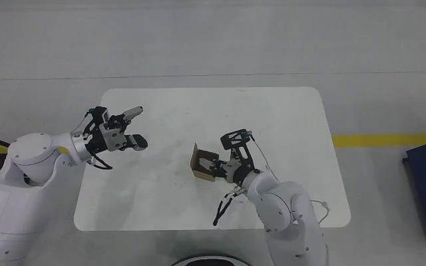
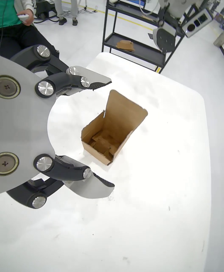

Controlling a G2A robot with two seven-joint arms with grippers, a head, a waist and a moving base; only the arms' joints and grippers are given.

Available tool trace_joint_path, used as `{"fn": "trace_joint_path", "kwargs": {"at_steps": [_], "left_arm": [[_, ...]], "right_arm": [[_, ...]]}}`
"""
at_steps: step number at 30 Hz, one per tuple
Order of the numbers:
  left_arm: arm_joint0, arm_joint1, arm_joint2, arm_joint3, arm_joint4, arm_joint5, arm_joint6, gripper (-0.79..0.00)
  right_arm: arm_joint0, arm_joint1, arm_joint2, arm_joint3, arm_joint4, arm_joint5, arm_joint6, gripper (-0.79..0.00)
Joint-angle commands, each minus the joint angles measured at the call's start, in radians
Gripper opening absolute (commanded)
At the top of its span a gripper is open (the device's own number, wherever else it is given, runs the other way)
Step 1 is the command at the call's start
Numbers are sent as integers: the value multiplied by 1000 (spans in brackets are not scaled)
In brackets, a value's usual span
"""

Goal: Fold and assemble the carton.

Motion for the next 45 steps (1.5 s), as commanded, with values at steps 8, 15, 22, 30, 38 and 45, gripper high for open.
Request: {"fn": "trace_joint_path", "kwargs": {"at_steps": [8, 15, 22, 30, 38, 45], "left_arm": [[0, 0, 0, 0, 0, 0, 0, 0], [0, 0, 0, 0, 0, 0, 0, 0], [0, 0, 0, 0, 0, 0, 0, 0], [0, 0, 0, 0, 0, 0, 0, 0], [0, 0, 0, 0, 0, 0, 0, 0], [0, 0, 0, 0, 0, 0, 0, 0]], "right_arm": [[-6, 0, 4, 10, 11, 14, -21, -785], [133, 3, -32, 145, -88, 101, 91, -785], [289, -4, -133, 268, -192, 169, 255, -785], [381, -7, -187, 362, -188, 113, 318, -785], [460, -8, -219, 491, -195, 64, 397, -785], [490, -12, -253, 530, -180, 61, 407, -785]]}}
